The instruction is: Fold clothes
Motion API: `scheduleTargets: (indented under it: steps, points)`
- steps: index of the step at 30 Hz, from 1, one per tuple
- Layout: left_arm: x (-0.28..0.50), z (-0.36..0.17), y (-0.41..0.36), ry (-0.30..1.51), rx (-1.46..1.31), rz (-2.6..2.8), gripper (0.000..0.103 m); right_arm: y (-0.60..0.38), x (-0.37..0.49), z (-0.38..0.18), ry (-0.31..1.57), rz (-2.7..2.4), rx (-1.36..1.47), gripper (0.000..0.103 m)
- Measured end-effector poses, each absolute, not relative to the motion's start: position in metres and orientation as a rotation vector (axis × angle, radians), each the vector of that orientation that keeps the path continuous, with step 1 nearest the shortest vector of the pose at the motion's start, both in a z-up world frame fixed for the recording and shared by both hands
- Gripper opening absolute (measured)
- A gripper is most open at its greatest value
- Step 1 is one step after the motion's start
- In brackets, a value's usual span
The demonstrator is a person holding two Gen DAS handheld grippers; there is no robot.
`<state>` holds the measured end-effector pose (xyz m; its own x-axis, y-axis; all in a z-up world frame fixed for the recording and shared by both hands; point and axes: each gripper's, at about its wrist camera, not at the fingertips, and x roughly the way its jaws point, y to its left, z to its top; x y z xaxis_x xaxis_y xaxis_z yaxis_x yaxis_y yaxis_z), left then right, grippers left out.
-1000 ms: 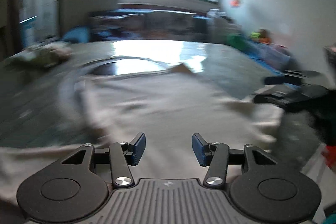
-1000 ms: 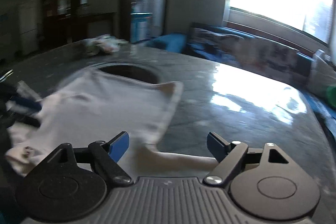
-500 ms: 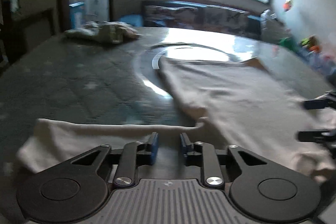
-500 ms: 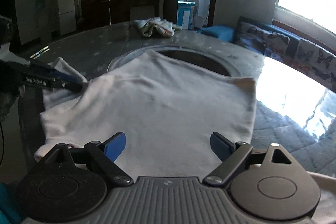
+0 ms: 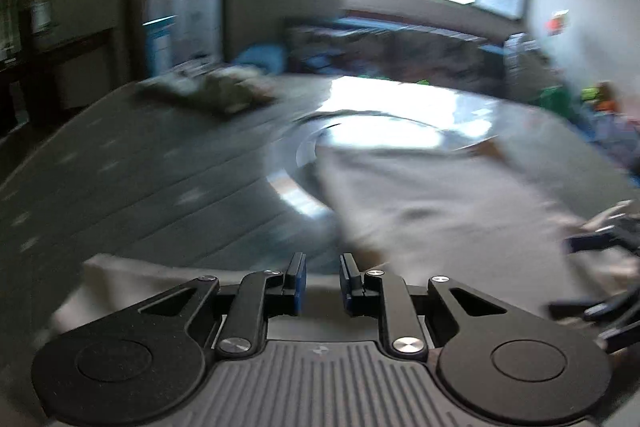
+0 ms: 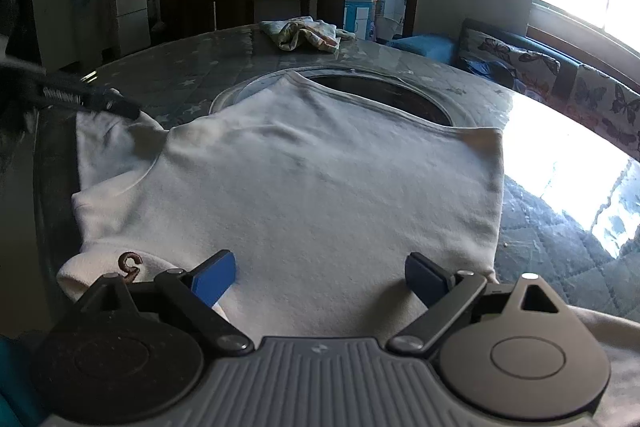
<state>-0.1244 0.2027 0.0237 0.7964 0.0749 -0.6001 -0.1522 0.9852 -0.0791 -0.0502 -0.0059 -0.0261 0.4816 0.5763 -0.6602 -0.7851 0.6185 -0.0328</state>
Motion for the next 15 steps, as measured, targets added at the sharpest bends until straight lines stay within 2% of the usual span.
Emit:
scheduleTargets:
  steps: [6,15]
  points:
    - [-0.088,0.021,0.170,0.647,-0.134,-0.057,0.021,-0.004,-0.051,-0.026,0.654,0.851,-0.355,0.094]
    - [-0.083,-0.004,0.185,0.727,-0.143,0.025,0.021,-0.006,-0.052,-0.026,0.654,0.859,-0.355,0.095]
